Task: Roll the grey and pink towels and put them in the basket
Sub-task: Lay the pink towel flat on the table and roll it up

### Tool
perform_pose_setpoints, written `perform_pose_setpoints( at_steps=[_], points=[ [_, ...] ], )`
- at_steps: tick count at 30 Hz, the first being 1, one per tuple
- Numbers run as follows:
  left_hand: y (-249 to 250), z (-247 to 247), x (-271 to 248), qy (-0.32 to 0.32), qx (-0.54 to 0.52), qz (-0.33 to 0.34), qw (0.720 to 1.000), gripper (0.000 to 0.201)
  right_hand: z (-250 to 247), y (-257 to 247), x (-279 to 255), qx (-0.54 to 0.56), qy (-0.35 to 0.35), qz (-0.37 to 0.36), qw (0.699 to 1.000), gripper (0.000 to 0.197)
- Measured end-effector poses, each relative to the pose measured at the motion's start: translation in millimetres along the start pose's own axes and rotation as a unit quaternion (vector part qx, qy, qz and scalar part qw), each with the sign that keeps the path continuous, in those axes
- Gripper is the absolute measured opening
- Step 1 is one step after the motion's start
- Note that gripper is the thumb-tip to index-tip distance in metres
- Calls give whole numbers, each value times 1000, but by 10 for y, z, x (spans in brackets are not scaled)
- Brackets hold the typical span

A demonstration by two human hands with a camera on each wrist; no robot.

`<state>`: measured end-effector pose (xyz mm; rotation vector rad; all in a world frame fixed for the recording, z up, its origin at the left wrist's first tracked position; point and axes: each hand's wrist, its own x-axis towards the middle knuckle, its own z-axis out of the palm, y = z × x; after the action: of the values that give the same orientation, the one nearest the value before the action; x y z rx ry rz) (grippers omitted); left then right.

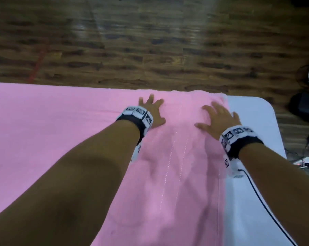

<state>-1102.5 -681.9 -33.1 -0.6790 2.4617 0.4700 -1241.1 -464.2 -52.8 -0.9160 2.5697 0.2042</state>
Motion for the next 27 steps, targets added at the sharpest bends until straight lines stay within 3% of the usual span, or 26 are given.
perform_pose_setpoints(
  at_steps=[5, 9, 12, 19, 23, 27],
  points=[
    [-67, -4, -221, 118, -50, 106, 986, 62, -20, 2, -182, -34, 16, 88, 995, 60],
    [-423, 420, -835, 152, -38, 140, 978, 60, 166, -271, -721, -22, 53, 48, 997, 55],
    [-831, 817, -1470, 122, -1, 159, 980, 63, 385, -546, -1281, 28, 71, -19, 997, 55],
    [-1536, 1838, -2880, 11, 138, 218, 966, 78, 1150, -1150, -2784, 49, 18, -128, 990, 67],
    [-1598, 2319, -3435, 2, 150, 217, 965, 78, 1564, -1237, -3508, 28, -41, -188, 981, 89],
    [-1369, 2578, -3700, 8, 125, 171, 977, 72, 1771, -991, -3865, 12, -50, -155, 986, 85]
  ],
)
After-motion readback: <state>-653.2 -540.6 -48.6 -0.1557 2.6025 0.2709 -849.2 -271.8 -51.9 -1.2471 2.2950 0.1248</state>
